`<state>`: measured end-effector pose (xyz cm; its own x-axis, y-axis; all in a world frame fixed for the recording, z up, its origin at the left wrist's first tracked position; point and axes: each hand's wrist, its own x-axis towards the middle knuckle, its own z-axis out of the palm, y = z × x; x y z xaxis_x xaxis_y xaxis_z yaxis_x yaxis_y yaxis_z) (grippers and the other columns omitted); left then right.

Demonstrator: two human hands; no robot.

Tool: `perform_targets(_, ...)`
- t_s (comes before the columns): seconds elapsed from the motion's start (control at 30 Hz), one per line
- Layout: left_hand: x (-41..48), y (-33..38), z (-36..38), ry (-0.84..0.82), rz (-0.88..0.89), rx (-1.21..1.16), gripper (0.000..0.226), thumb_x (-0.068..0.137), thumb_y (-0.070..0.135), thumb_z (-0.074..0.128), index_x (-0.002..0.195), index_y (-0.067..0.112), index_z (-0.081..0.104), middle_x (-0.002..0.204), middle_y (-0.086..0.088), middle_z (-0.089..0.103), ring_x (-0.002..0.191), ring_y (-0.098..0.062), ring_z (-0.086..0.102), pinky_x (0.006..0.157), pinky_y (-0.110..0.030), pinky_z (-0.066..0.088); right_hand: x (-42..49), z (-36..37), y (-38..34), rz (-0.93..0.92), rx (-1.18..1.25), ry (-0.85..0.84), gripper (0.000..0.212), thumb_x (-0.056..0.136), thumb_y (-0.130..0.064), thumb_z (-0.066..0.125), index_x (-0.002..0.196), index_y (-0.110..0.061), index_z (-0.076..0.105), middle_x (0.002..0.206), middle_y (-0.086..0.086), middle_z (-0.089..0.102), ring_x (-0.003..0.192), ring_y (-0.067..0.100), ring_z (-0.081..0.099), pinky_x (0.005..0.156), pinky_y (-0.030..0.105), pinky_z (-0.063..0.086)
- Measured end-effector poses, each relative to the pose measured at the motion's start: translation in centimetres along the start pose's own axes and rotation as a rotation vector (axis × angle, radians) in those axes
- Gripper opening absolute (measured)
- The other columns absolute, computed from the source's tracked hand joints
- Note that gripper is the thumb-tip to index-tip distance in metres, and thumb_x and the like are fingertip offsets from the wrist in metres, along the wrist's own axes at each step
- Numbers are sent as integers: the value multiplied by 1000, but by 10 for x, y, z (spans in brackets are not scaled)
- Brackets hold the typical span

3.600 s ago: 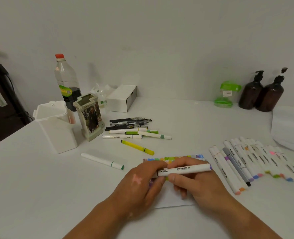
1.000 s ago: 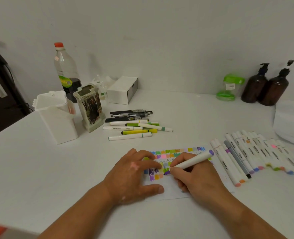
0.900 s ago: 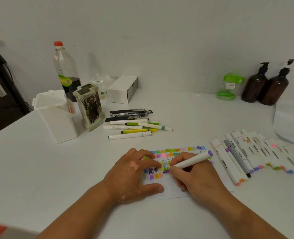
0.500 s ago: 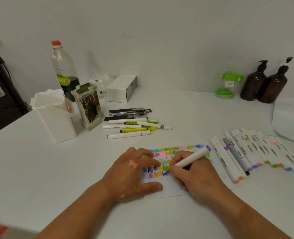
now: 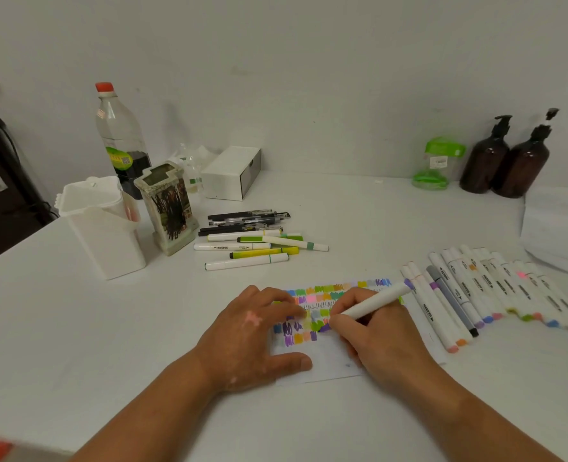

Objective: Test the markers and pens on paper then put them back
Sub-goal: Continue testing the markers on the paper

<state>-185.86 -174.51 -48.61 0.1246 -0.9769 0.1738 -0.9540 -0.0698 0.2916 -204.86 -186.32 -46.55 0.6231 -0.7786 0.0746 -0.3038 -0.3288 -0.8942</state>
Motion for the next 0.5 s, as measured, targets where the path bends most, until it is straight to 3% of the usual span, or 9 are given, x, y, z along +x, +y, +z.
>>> perform_targets(0.1,-2,-2,-3,66,-99,-226,47,90,60,57,133,45,44,131,24,47,111,8,45,83,-7,41,4,-6,3,53,302,65,24,87,-4,69,71,-22,68,52,2,57,43,14,51,40,25,40)
perform_targets(0.13,-2,-3,-6,93,-138,-349,33,97,41,55,129,43,45,131,20,49,113,12,45,80,-5,44,5,-8,3,60,395,82,23,85,-3,70,70,-21,68,52,4,57,44,16,50,39,25,39)
perform_targets(0.2,-3,-4,-10,169,-186,-542,32,104,15,41,122,40,48,132,18,52,116,19,44,76,-1,44,9,-10,2,52,527,103,12,77,-12,71,69,-21,68,53,7,56,43,17,49,38,25,39)
perform_targets(0.23,-4,-2,-12,215,-203,-588,34,105,13,37,120,41,48,132,22,53,117,22,42,76,2,42,10,-11,2,43,566,96,6,71,-18,72,69,-20,67,54,8,56,43,17,49,38,25,38)
perform_targets(0.3,-3,6,-14,282,-214,-660,28,104,26,37,120,47,47,131,32,53,119,22,43,77,2,43,11,-10,3,21,592,58,15,64,-28,75,71,-19,67,55,10,57,44,18,49,39,25,38)
perform_targets(0.37,-3,12,-9,289,-210,-780,33,94,36,49,123,52,45,125,32,57,116,9,56,77,-6,50,11,-9,5,-4,588,15,21,63,-33,78,74,-18,68,56,9,57,46,18,51,39,26,39)
perform_targets(0.43,-2,14,-7,288,-225,-861,49,83,32,66,125,49,48,115,22,66,103,-5,68,75,-13,55,11,-8,6,-41,601,-20,21,66,-32,79,77,-18,70,56,9,58,48,18,52,41,25,41)
perform_targets(0.5,-2,12,-8,303,-234,-877,47,76,21,77,116,39,61,122,21,65,96,-11,71,76,-17,57,10,-9,7,-65,654,-47,20,67,-31,78,80,-16,71,59,10,59,49,19,54,43,25,43)
